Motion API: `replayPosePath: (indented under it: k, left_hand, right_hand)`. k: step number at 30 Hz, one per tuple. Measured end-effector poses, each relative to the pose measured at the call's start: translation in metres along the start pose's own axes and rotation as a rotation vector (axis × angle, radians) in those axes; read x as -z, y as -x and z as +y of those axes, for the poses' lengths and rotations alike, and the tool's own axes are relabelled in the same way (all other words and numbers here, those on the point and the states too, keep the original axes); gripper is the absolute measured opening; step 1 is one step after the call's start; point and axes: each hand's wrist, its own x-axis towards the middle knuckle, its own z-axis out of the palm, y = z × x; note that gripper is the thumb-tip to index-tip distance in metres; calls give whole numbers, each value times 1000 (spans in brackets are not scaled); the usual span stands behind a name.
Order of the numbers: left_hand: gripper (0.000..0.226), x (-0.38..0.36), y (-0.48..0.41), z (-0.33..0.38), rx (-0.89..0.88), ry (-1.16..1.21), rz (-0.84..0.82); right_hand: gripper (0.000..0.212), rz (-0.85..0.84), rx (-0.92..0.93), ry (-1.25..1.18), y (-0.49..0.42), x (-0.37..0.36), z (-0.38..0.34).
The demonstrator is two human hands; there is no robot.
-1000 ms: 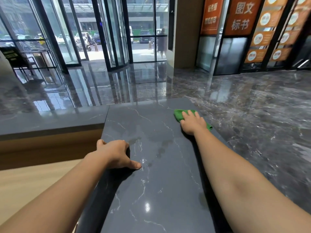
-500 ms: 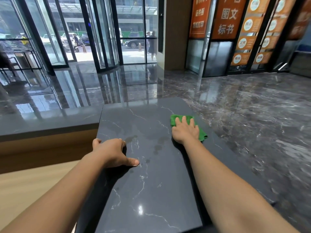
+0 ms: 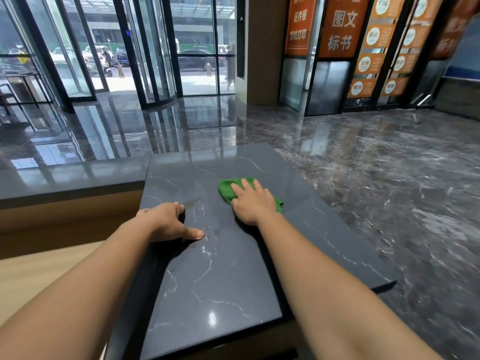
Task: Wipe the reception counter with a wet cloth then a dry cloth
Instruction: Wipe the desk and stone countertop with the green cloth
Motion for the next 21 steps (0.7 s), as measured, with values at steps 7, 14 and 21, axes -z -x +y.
replayPosePath:
  k: [7, 14, 21]
  left_hand:
    - [129, 1, -6, -4, -3, 49, -37]
    - [107, 2, -4, 2, -20, 14, 9]
    - [96, 4, -3, 6, -5, 22, 2]
  right_hand:
    - [58, 53, -281, -12, 9, 27, 101]
    - [58, 61, -373, 2, 13, 30, 110]
    - [59, 101, -373, 26, 28, 12, 49]
